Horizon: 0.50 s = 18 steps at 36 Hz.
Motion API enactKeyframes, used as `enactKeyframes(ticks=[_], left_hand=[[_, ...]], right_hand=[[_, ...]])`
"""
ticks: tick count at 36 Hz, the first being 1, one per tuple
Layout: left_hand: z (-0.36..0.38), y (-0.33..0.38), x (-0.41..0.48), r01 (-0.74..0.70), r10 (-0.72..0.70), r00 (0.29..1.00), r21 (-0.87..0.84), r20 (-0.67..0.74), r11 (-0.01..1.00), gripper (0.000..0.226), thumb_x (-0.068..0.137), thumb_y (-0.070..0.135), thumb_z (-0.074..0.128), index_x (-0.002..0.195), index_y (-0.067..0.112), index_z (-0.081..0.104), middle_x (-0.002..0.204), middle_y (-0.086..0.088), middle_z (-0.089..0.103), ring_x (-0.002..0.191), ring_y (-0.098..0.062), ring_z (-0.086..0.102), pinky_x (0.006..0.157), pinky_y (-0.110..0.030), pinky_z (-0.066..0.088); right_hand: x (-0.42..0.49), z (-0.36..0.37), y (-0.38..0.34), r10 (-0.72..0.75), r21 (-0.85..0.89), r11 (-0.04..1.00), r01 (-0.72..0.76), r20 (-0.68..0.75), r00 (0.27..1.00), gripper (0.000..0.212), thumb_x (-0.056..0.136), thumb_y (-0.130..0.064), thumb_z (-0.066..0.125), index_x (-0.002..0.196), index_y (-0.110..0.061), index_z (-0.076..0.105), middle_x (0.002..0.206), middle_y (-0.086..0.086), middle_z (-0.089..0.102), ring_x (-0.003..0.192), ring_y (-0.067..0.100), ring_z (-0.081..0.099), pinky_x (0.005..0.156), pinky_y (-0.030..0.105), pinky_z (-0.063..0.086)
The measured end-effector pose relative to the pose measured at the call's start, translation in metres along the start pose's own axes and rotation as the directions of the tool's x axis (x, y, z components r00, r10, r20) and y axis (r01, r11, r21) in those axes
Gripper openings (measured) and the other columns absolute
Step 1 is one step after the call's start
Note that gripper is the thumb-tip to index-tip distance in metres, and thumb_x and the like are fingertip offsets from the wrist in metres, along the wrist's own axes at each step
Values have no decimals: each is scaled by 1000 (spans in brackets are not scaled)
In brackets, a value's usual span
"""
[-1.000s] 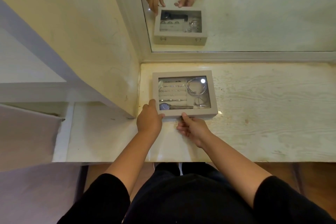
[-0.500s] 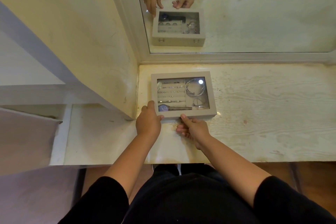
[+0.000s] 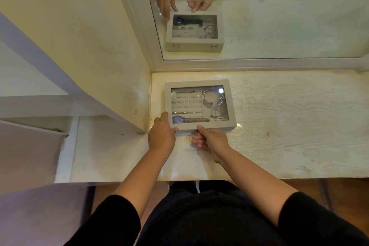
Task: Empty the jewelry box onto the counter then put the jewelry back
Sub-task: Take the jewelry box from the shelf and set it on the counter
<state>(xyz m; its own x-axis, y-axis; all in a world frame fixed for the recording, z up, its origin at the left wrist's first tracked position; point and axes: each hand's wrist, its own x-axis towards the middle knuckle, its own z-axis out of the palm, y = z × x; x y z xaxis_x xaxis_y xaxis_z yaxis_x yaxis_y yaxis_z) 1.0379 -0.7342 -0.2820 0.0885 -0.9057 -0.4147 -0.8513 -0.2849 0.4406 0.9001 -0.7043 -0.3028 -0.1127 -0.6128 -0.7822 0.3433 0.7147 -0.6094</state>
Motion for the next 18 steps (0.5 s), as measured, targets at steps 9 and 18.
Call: enactKeyframes(ticks=[9,18], left_hand=[[0,-8,2,8,-5,999,-95,34,995,60,89,24,58,141,17,29,121,-16,50,108,-31,53,79,-31,41],[6,-18,2,255,-203,966,-494,159,831,38,88,18,59,124,7,50,113,-8,59,92,-18,51,78,-26,40]], right_hand=[[-1,-14,-10,145,-43,989,-144,19,989,37,92,-41,50,80,-7,57,68,11,66,56,17,66,41,17,48],[2,-59,-20,-75,-294,956,7,-223,972,38,84,-30,63,112,-8,51,90,5,58,69,16,58,57,26,43]])
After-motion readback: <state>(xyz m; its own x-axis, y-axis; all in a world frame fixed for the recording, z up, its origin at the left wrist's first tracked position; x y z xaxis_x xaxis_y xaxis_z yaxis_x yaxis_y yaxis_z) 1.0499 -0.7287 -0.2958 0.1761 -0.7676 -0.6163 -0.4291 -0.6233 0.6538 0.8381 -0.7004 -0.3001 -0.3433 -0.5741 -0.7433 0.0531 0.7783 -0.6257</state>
